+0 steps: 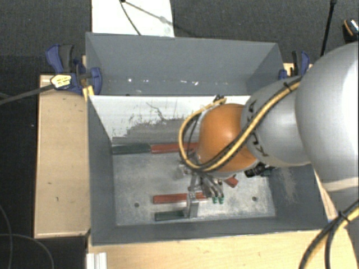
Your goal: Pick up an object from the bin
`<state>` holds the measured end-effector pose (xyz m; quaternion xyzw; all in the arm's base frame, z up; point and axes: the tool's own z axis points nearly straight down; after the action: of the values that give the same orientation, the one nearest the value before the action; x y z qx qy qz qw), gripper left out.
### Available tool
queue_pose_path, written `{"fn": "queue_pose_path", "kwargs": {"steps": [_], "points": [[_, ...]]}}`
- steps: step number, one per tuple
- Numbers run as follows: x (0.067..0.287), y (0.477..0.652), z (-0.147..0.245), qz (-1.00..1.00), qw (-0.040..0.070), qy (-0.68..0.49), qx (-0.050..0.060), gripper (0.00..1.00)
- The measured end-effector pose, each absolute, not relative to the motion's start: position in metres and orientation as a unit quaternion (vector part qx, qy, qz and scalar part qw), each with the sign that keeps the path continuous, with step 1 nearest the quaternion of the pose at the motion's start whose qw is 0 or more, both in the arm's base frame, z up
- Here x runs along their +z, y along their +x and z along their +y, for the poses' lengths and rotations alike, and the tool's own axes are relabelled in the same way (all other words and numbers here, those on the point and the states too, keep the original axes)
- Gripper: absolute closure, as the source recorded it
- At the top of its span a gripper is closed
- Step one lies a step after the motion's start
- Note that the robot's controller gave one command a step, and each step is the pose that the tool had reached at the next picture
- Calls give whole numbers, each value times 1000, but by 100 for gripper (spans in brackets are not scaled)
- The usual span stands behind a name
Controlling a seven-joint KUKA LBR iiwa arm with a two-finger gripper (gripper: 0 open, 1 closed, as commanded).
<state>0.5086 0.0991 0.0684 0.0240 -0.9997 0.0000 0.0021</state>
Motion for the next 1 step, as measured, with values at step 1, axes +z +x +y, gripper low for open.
{"fn": "queue_pose_path", "kwargs": {"steps": [1], "points": [[72,510,99,-1000,-1,21,-1,100]]}}
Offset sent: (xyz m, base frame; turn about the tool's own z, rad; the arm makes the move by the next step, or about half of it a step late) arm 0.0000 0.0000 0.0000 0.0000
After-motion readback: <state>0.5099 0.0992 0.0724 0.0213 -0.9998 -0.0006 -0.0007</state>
